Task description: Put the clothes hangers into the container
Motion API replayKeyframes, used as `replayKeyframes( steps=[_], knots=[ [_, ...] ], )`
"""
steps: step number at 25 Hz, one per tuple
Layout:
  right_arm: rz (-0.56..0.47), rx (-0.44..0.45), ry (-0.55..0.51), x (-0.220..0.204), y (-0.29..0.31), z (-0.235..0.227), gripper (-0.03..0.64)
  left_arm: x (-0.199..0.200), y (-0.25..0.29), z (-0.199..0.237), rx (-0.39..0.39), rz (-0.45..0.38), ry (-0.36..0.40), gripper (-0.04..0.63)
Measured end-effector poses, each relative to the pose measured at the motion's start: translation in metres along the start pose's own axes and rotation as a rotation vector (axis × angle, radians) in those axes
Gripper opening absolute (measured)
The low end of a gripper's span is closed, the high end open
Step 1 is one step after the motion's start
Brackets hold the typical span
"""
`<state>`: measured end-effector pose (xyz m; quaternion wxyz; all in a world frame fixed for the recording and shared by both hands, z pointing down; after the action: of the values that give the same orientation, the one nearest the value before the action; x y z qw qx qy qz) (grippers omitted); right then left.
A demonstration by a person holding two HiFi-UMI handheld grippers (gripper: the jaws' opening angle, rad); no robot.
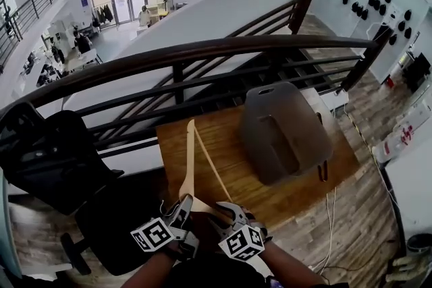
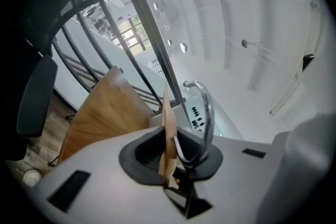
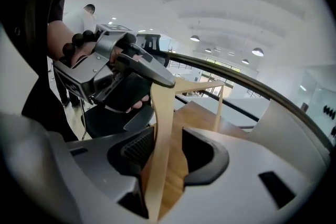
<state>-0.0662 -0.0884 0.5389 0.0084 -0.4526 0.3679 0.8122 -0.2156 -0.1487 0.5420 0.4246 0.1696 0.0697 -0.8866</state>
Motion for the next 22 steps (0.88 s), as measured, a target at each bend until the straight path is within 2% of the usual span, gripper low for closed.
replayKeyframes(
  steps=[5,7,8,9,16,19,22],
  knots=[
    [0.026,0.058,-0.001,0.009,0.002,-0.001,0.177,0.016,-0.004,-0.01,0.016,0.017,0.054,0.06],
    [0.032,0.025,-0.015,0.01,-0.001,0.001,0.163,0.018,-0.006,-0.017,-0.014,0.014,0.039,0.06],
    [0.028,-0.001,-0.017,0.012,-0.003,0.003,0.113,0.019,-0.009,-0.021,-0.014,0.019,0.046,0.06],
    [0.022,-0.02,-0.011,0.013,-0.006,0.004,0.092,0.02,-0.011,-0.024,-0.013,0.026,0.057,0.06],
    [0.015,-0.064,0.109,0.023,-0.031,-0.002,0.066,0.02,-0.006,-0.047,-0.128,0.074,0.07,0.064],
    [0.027,-0.089,0.127,0.031,-0.045,-0.007,0.066,0.023,-0.001,-0.066,-0.24,0.113,0.146,0.073],
    [0.051,-0.144,0.12,0.033,-0.056,-0.012,0.064,0.026,0.0,-0.081,-0.303,0.142,0.255,0.13]
  ],
)
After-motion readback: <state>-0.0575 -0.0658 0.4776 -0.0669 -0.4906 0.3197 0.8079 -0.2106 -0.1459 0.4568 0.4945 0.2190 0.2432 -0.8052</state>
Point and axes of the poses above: the fingertips, and each gripper's own axes: y forward along the fingers, z to its left, x out of its top, the point moved 8 cm from there along -y, backward along the fingers, and after that the axes turned 8 degrees about -x, right-handed, at the moved point
